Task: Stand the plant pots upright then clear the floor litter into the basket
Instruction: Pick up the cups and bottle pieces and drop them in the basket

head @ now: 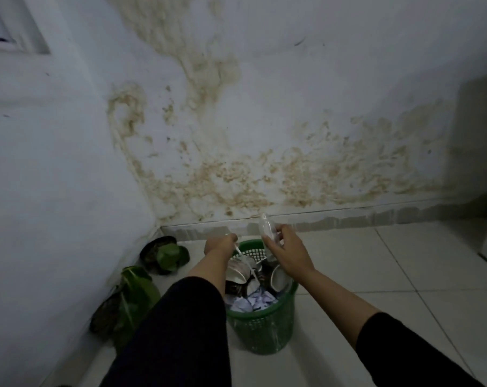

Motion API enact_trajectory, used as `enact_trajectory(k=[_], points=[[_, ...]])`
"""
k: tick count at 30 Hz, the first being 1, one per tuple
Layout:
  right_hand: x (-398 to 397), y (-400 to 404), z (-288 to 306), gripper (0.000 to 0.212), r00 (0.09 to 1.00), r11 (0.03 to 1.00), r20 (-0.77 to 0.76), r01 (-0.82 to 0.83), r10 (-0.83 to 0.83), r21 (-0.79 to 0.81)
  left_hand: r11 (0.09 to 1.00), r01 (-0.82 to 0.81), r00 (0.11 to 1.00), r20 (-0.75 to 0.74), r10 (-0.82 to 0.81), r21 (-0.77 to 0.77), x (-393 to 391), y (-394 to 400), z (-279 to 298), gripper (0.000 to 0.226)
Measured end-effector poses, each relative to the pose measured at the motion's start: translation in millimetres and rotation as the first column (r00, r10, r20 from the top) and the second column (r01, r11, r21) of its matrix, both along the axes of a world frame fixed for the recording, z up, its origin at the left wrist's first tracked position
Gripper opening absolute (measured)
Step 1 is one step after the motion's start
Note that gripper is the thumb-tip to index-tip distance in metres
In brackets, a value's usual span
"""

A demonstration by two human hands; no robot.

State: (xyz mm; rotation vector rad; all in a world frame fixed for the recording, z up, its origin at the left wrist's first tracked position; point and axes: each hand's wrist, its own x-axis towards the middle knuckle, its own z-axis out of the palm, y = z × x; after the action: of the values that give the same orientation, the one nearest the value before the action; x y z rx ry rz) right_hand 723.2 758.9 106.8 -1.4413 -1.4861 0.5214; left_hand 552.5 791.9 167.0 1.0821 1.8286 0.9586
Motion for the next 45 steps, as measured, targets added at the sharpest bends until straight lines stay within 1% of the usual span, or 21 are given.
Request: enact_trajectory(k=[1, 3, 5, 7, 10, 12, 14, 16, 20, 22, 24, 26, 28, 30, 32, 34, 35, 37, 39, 42, 45], points=[[-1.7, 2.5, 1.3, 0.042, 1.0, 1.0, 0.015, 0.011, -0.011, -0.002, 0.999, 0.025, 1.0, -0.004, -0.025, -0.023, -2.6, 1.9, -3.5, 0.044], [-3.1, 5.4, 2.2, 0.041, 0.995, 0.998, 0.075, 0.06, -0.059, -0.009, 0.996, 0.076, 0.996, -0.038, -0.078, -0.043, -4.2, -4.2, -13.5, 0.043], [-4.3, 7.6, 3.2, 0.043, 0.99, 0.995, 0.107, 0.094, -0.093, -0.009, 0.992, 0.119, 0.984, -0.132, -0.122, -0.027, -6.6, -13.2, -29.3, 0.04], [-4.1, 6.6, 4.0, 0.044, 0.989, 0.995, 0.123, 0.087, -0.081, -0.042, 0.992, 0.123, 0.974, -0.193, -0.12, 0.004, -10.0, -22.1, -46.5, 0.036], [-2.6, 4.9, 7.3, 0.048, 0.982, 0.993, 0.181, 0.066, -0.047, -0.099, 0.991, 0.104, 0.979, -0.185, -0.087, 0.083, -11.5, -35.7, -52.4, 0.039], [-2.4, 3.3, 10.1, 0.052, 0.98, 0.989, 0.192, 0.076, -0.051, -0.125, 0.986, 0.141, 0.98, -0.152, -0.126, 0.088, -11.0, -37.2, -55.2, 0.04], [-1.3, 1.4, 11.6, 0.055, 0.977, 0.984, 0.209, 0.079, -0.046, -0.157, 0.975, 0.213, 0.966, -0.162, -0.2, 0.064, -8.2, -34.3, -61.6, 0.045], [1.8, 1.1, 15.3, 0.056, 0.967, 0.975, 0.253, 0.085, -0.031, -0.203, 0.953, 0.297, 0.93, -0.247, -0.273, 0.066, -5.4, -28.5, -69.3, 0.046], [5.3, 6.3, 32.2, 0.054, 0.95, 0.947, 0.312, 0.109, -0.01, -0.301, 0.907, 0.411, 0.838, -0.43, -0.335, 0.093, -3.7, -18.7, -75.4, 0.041], [-0.3, 13.2, 38.5, 0.053, 0.938, 0.934, 0.345, 0.154, -0.035, -0.322, 0.898, 0.432, 0.787, -0.522, -0.33, 0.083, -7.9, -14.2, -79.3, 0.049], [-9.3, 20.3, 41.6, 0.052, 0.937, 0.924, 0.345, 0.181, -0.058, -0.337, 0.919, 0.387, 0.786, -0.549, -0.284, 0.079, -16.5, -14.7, -79.7, 0.059], [-21.7, 26.3, 39.6, 0.053, 0.948, 0.921, 0.306, 0.198, -0.093, -0.334, 0.93, 0.359, 0.786, -0.564, -0.253, 0.083, -27.6, -14.7, -83.9, 0.073], [-33.8, 27.7, 32.2, 0.055, 0.963, 0.922, 0.23, 0.215, -0.144, -0.323, 0.924, 0.377, 0.786, -0.551, -0.281, 0.067, -34.8, -15.6, -86.3, 0.082], [-44.8, 26.7, 23.4, 0.057, 0.968, 0.923, 0.199, 0.209, -0.149, -0.323, 0.91, 0.408, 0.797, -0.515, -0.316, 0.073, -38.6, -13.8, -86.9, 0.08], [-47.7, 27.5, 19.1, 0.058, 0.961, 0.921, 0.241, 0.21, -0.133, -0.328, 0.913, 0.383, 0.826, -0.495, -0.271, 0.138, -40.1, -10.5, -82.4, 0.062], [-46.6, 28.1, 17.8, 0.053, 0.956, 0.925, 0.258, 0.218, -0.139, -0.312, 0.93, 0.296, 0.856, -0.493, -0.157, 0.218, -42.1, -7.6, -77.8, 0.045], [-46.8, 27.7, 17.5, 0.05, 0.958, 0.928, 0.254, 0.21, -0.132, -0.309, 0.941, 0.243, 0.871, -0.479, -0.104, 0.237, -43.6, -5.9, -77.2, 0.041], [-49.5, 26.5, 14.6, 0.045, 0.952, 0.928, 0.294, 0.18, -0.081, -0.327, 0.968, 0.141, 0.908, -0.417, -0.043, 0.207, -46.6, -2.3, -78.7, 0.039], [-54.1, 26.2, 7.3, 0.041, 0.923, 0.924, 0.383, 0.17, -0.028, -0.342, 0.987, 0.082, 0.936, -0.351, -0.029, 0.137, -48.6, -0.6, -81.9, 0.041], [-57.3, 27.7, -2.0, 0.038, 0.891, 0.926, 0.453, 0.177, -0.007, -0.333, 0.998, 0.04, 0.963, -0.269, -0.023, 0.057, -48.9, 2.7, -85.6, 0.042], [-58.4, 21.7, -3.7, 0.044, 0.883, 0.929, 0.466, 0.126, 0.055, -0.349, 1.0, 0.017, 0.983, -0.181, -0.012, 0.025, -46.4, 4.6, -87.0, 0.041]])
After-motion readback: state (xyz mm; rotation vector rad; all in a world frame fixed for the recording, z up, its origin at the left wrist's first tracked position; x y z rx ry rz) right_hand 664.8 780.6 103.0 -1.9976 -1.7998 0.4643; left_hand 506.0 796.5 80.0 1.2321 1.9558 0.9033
